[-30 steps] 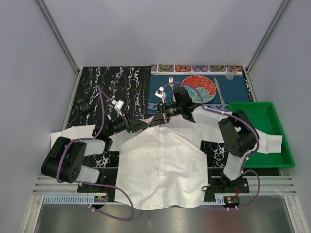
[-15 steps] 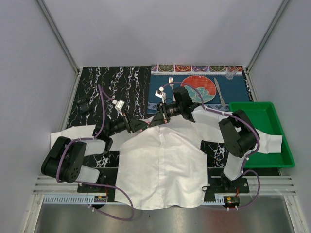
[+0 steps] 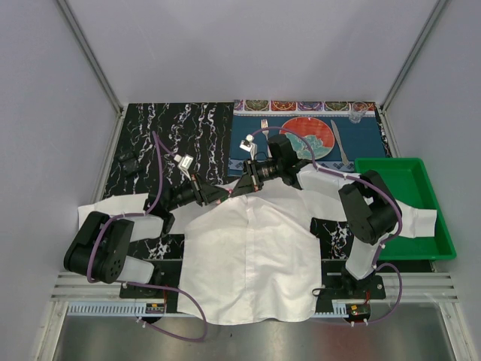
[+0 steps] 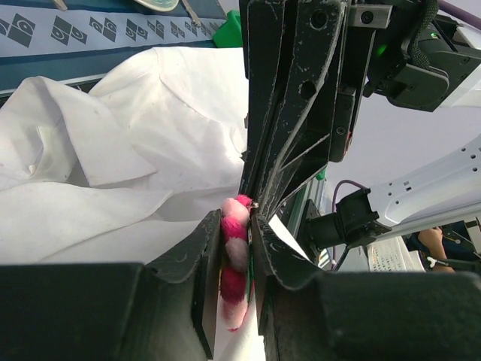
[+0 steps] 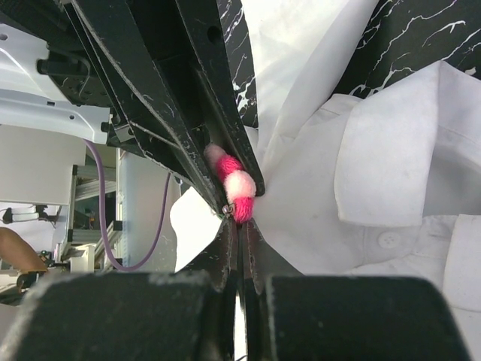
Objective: Pin the brooch onto the clothing
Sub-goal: Pin the brooch to the clothes.
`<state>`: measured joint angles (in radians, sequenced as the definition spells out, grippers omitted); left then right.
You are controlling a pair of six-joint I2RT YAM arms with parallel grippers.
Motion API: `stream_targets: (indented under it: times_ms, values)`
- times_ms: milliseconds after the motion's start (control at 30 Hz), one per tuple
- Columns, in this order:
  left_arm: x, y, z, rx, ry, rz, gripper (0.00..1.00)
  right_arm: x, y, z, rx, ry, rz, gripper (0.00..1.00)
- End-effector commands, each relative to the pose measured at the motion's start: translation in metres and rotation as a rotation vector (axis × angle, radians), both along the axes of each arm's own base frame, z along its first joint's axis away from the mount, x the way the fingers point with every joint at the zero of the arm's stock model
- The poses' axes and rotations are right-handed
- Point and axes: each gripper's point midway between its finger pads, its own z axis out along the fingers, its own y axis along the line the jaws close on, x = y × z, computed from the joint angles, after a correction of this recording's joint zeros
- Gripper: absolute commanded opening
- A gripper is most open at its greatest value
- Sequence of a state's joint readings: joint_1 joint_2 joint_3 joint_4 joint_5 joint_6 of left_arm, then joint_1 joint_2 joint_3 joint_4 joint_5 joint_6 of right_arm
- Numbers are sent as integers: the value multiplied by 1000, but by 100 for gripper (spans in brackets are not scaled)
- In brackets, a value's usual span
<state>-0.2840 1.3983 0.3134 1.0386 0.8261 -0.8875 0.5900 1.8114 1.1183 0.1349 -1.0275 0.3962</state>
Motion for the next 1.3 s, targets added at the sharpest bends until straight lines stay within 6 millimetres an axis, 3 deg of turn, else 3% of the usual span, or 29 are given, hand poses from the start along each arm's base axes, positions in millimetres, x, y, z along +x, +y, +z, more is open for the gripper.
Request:
stream_targets:
  times_ms: [0, 167, 633, 967, 1267]
  values:
    - [8, -4, 15, -14, -73, 4, 22, 3, 8, 40, 75, -129, 10, 0]
    - [7, -6, 16, -17, -77, -16, 19, 2, 9, 41, 76, -128, 12, 0]
    - [1, -11, 14, -15, -78, -56, 29, 0, 12, 43, 85, -138, 26, 0]
    - [-2, -15, 3, 16, -63, -83, 18, -2, 14, 51, 106, -156, 40, 0]
    - [-5, -19, 6, 1, -57, -110, 25, -5, 14, 51, 107, -158, 51, 0]
